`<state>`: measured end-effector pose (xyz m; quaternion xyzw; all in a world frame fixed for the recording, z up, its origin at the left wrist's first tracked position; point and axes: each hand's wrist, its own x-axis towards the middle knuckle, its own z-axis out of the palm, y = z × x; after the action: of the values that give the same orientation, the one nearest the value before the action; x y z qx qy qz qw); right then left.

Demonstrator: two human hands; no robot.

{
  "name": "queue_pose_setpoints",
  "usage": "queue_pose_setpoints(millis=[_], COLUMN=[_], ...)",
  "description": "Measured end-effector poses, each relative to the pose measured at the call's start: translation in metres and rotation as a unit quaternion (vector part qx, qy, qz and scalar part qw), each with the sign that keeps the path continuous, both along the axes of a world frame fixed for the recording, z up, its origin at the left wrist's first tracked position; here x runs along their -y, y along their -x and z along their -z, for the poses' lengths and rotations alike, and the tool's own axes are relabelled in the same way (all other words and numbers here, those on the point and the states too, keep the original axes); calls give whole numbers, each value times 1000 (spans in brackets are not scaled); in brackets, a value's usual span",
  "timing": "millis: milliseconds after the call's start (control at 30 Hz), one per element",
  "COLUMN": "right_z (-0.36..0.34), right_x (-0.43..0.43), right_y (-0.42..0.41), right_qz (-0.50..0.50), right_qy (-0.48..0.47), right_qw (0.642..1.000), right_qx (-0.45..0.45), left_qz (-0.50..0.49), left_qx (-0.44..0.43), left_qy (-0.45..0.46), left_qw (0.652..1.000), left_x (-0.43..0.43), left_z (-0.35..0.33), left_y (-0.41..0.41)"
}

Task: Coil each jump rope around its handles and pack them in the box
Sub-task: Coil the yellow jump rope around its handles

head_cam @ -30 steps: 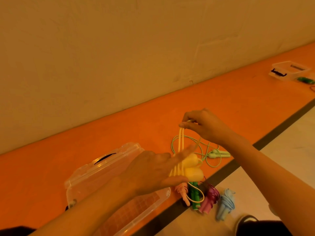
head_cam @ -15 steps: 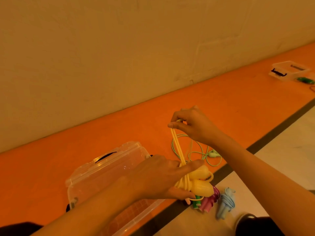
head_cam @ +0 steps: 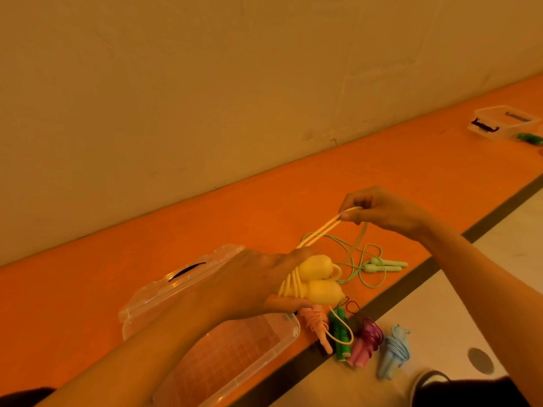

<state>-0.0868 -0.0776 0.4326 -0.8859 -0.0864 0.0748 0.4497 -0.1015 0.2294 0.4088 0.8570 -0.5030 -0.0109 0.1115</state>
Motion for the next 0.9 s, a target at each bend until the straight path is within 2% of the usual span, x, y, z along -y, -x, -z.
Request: queue_pose_setpoints(millis=[100,267,467,767,900], right_z=[-1,-12,-8,15,20], right_x=[20,45,35,21,18], right_y=[6,16,12,-2,-2], right_qz=[27,64,138,230,197], right_qy=[-12,-25,-49,-118,-102], right_qw=[999,998,987,964,975], right_qx=[-16,15,68,54,6], left_qz=[2,6,51,129,112], left_qx=[2,69,80,118,73], left_qy=[13,91,82,121,141], left_qw=[1000,993,992,977,981], left_x=[-6,-11,-4,7,8], left_z=[-1,-7,4,1,1], left_y=[-6,-10,-8,3,4])
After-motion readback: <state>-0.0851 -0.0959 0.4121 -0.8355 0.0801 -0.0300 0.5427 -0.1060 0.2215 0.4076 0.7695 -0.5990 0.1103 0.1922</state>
